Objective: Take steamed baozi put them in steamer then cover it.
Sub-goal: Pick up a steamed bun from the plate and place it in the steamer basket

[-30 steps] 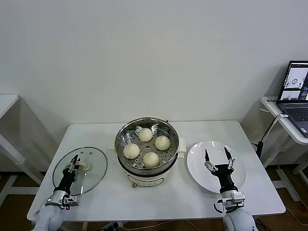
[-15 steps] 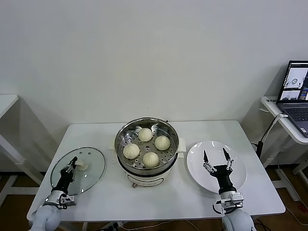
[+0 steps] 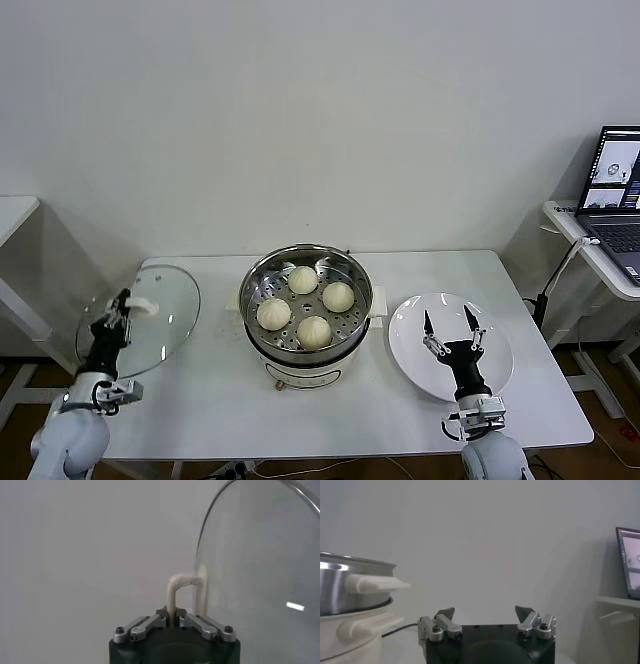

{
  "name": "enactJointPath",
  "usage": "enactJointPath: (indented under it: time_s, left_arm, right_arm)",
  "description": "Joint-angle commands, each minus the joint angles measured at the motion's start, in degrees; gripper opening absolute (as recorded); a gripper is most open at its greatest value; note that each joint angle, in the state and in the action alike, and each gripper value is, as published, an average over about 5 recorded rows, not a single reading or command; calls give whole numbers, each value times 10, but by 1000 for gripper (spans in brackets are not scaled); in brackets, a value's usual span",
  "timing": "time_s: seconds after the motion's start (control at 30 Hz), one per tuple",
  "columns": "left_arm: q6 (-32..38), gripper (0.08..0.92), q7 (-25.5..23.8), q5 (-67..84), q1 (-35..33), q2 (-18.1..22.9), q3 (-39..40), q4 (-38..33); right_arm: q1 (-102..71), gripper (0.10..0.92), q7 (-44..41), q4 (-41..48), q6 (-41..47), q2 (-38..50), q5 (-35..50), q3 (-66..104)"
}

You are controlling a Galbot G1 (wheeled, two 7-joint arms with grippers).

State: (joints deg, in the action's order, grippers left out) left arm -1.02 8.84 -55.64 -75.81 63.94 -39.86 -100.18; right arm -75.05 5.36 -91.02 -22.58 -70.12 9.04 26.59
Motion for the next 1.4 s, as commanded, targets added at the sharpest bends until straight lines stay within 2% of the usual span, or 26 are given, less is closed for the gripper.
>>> enactJointPath:
  time_s: [0.03,0.23,0.4,0.6,0.87,1.17,1.4]
  left_arm:
    - [-205,196,-105,19,-8,1,73,-312]
    - [-276,196,-176,-49,55,24,221,-330]
    - [-306,196,-216,-99,107,66,325,-280]
    - [-328,196,-260,-150,171,109,403,-212]
    - [-336,196,-307,-251,206,153,427,-160]
    - [-322,196,-312,-316,208,190,430,-119]
    - [-317,196,-315,-331,200,201,430,-104]
  right_arm:
    - [7,823,1,8,1,-3,-2,-1]
    - [15,823,5,18,3,-10,-9,-3]
    - [23,823,9,29,4,-17,-16,-3]
    - [26,823,13,40,7,-23,-21,1]
    - [27,823,12,48,14,-33,-33,7]
    - [26,823,11,52,26,-41,-41,7]
    - [27,823,10,54,27,-42,-44,8]
